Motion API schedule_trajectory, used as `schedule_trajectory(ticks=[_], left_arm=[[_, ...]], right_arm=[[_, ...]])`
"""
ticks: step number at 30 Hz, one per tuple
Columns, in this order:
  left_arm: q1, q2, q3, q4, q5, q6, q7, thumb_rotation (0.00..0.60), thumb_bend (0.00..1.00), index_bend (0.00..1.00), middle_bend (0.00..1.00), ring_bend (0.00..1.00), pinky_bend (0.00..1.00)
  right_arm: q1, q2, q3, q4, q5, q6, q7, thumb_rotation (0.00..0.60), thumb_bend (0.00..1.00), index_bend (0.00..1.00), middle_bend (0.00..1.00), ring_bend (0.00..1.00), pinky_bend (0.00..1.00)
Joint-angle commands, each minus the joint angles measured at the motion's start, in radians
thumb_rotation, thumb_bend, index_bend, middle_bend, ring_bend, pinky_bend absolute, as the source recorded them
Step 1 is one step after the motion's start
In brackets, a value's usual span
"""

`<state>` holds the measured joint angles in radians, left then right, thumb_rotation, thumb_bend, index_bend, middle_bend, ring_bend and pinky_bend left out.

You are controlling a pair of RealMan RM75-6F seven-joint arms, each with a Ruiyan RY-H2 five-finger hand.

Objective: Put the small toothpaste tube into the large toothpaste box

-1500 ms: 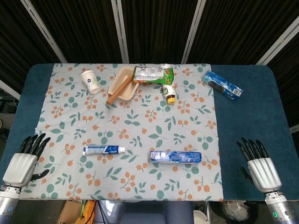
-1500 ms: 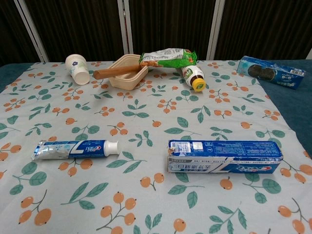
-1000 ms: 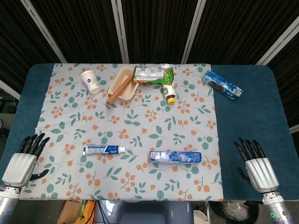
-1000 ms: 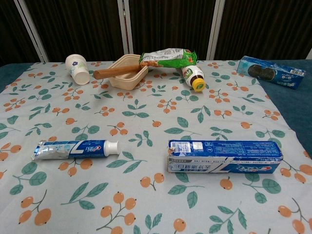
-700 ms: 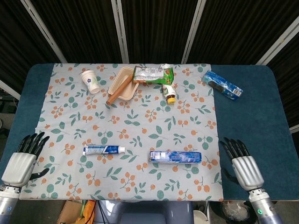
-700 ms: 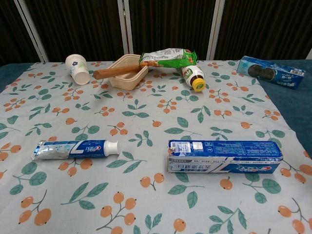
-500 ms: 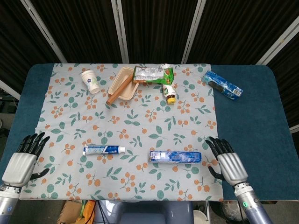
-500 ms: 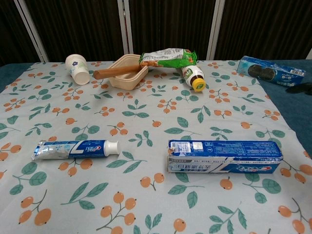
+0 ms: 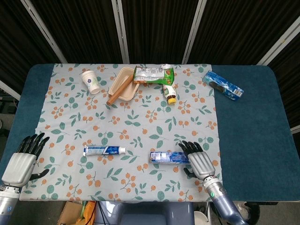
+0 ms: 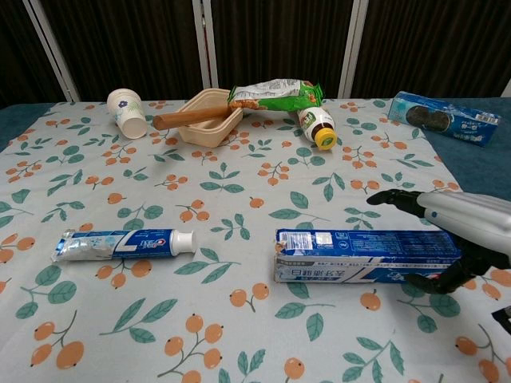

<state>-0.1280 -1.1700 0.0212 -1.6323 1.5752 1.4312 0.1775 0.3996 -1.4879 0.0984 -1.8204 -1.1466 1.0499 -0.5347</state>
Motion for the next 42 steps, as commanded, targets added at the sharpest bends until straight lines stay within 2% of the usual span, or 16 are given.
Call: schedule_trajectory(ticks=[1,4,8,12,18,23,27,32,35,38,42], left_arm=[[0.0,0.001,-0.001,-0.002,-0.003,-0.002,-0.001,0.6,0.0,0.0,0.0,0.0,0.05],[-0.001,0.002,-0.001,-0.004,-0.005,-0.005,-0.001,0.6,0.0,0.0,0.0,0.0,0.05],[-0.002,0.003,0.0,-0.007,-0.007,-0.008,0.001,0.6,0.0,0.0,0.0,0.0,0.05],[-0.003,0.003,0.0,-0.01,-0.009,-0.011,0.005,0.6,0.0,0.0,0.0,0.0,0.05],[-0.004,0.001,-0.001,-0.012,-0.016,-0.015,0.01,0.6,0.0,0.0,0.0,0.0,0.05],[-0.005,0.0,-0.002,-0.014,-0.022,-0.02,0.014,0.6,0.0,0.0,0.0,0.0,0.05],[-0.006,0.0,-0.003,-0.017,-0.026,-0.023,0.017,0.6,0.0,0.0,0.0,0.0,0.05],[-0.008,0.003,-0.006,-0.025,-0.04,-0.032,0.015,0.6,0.0,0.01,0.0,0.0,0.05],[-0.015,0.009,-0.016,-0.042,-0.066,-0.048,0.012,0.6,0.0,0.03,0.0,0.0,0.06],[-0.053,0.009,-0.05,-0.067,-0.12,-0.104,0.047,0.6,0.01,0.08,0.02,0.03,0.12],[-0.11,-0.018,-0.086,-0.067,-0.173,-0.17,0.15,0.6,0.08,0.24,0.13,0.15,0.26]], right_arm=[[0.018,-0.03,0.01,0.025,0.022,0.004,-0.022,0.6,0.35,0.0,0.03,0.0,0.01],[0.024,-0.046,0.01,0.039,0.031,0.014,-0.032,0.6,0.35,0.03,0.08,0.02,0.05],[0.025,-0.067,0.001,0.063,0.036,0.03,-0.037,0.6,0.35,0.12,0.14,0.1,0.11],[0.026,-0.09,-0.009,0.082,0.043,0.033,-0.031,0.6,0.36,0.16,0.19,0.15,0.15],[0.034,-0.131,-0.015,0.098,0.044,0.033,-0.021,0.6,0.35,0.29,0.36,0.33,0.3],[0.041,-0.154,-0.017,0.109,0.046,0.034,-0.018,0.6,0.38,0.39,0.44,0.42,0.42],[0.041,-0.167,-0.014,0.114,0.039,0.044,-0.003,0.6,0.4,0.43,0.47,0.45,0.45],[0.035,-0.157,-0.016,0.099,0.012,0.061,0.036,0.6,0.4,0.43,0.48,0.45,0.45],[0.026,-0.124,-0.019,0.067,-0.021,0.078,0.07,0.6,0.4,0.43,0.48,0.45,0.45],[0.012,-0.065,-0.018,0.011,-0.064,0.1,0.127,0.6,0.4,0.43,0.48,0.45,0.45],[0.005,-0.012,-0.023,-0.022,-0.094,0.104,0.169,0.6,0.4,0.43,0.48,0.45,0.45]])
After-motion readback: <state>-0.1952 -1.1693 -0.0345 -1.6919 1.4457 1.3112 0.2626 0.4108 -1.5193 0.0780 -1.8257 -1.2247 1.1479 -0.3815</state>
